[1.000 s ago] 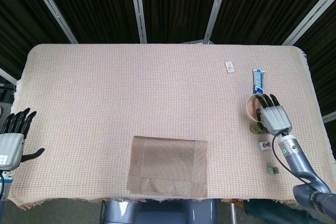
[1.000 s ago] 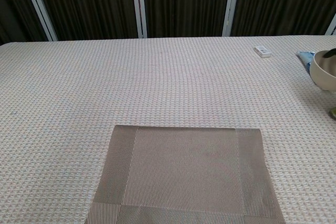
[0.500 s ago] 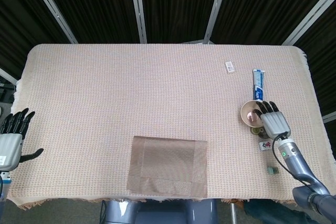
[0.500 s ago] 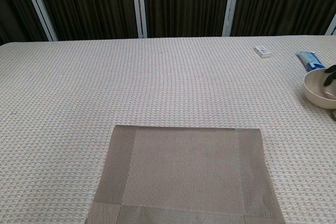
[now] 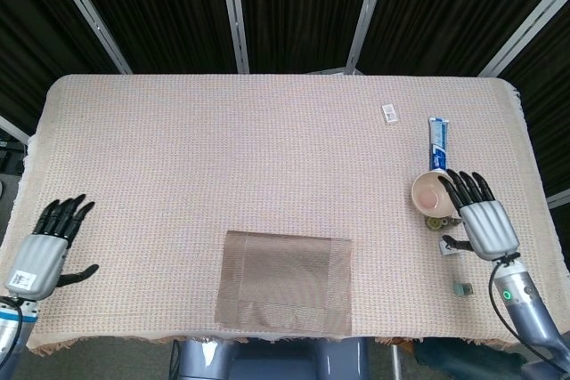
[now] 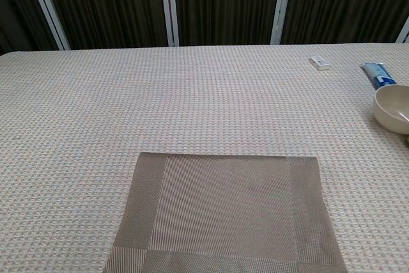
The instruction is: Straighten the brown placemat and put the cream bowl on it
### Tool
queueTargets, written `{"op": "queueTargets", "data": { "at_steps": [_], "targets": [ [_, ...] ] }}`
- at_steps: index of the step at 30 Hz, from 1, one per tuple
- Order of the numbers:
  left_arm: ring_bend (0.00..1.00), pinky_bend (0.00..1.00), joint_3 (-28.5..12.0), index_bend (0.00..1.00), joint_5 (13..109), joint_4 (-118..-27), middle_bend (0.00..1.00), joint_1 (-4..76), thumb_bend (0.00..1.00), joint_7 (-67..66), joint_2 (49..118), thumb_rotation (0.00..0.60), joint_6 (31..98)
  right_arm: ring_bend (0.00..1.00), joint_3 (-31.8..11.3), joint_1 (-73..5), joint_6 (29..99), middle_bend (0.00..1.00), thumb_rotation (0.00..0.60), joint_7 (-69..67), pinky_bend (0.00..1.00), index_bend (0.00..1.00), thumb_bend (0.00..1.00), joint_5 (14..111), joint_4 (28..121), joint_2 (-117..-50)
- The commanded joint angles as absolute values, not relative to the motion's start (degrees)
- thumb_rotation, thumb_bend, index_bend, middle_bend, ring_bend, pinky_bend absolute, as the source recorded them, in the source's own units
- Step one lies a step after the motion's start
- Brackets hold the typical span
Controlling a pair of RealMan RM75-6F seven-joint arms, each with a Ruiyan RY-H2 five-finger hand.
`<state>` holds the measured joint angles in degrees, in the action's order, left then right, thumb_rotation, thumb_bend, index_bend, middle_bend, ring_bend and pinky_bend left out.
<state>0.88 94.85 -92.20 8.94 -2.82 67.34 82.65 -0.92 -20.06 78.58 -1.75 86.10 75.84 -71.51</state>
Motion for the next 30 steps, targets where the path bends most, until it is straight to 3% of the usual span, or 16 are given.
{"op": "queueTargets", "data": {
  "at_steps": [1,3,11,14,23,30],
  "targets": [
    [0.00,0.00,5.09,0.00,105.00,-91.88,0.00,12.03,0.01,-2.98,69.57,0.600,80.72,0.00,0.27,-16.38,83.83,0.00,0.600,0.62,0.00,0.00,0.00,88.95,79.95,-69.65],
    [0.00,0.00,6.16,0.04,108.45,-90.89,0.00,13.75,0.03,-3.63,71.41,0.600,78.91,0.00,0.72,-15.26,85.30,0.00,0.600,1.64,0.00,0.00,0.00,89.63,81.34,-69.73],
    [0.00,0.00,8.84,0.31,117.19,-83.78,0.00,20.06,0.14,-1.49,80.62,0.600,73.25,0.00,0.85,-11.90,90.30,0.00,0.600,5.20,0.00,0.00,0.00,91.24,81.76,-71.41],
    [0.00,0.00,9.17,0.36,118.35,-81.53,0.00,21.62,0.17,-1.70,83.31,0.600,71.58,0.00,0.68,-11.45,90.27,0.00,0.600,5.35,0.00,0.00,0.00,90.99,80.32,-71.95],
    [0.00,0.00,10.39,0.40,118.61,-76.49,0.00,22.56,0.25,-1.80,88.56,0.600,70.45,0.00,-0.52,-11.00,89.94,0.00,0.600,2.55,0.00,0.00,0.00,89.93,78.54,-71.61],
    [0.00,0.00,10.93,0.39,117.53,-72.13,0.00,22.56,0.26,-2.13,91.44,0.600,70.84,0.00,-1.11,-10.94,89.73,0.00,0.600,1.95,0.00,0.00,0.00,90.30,78.55,-71.33]
  ]
}}
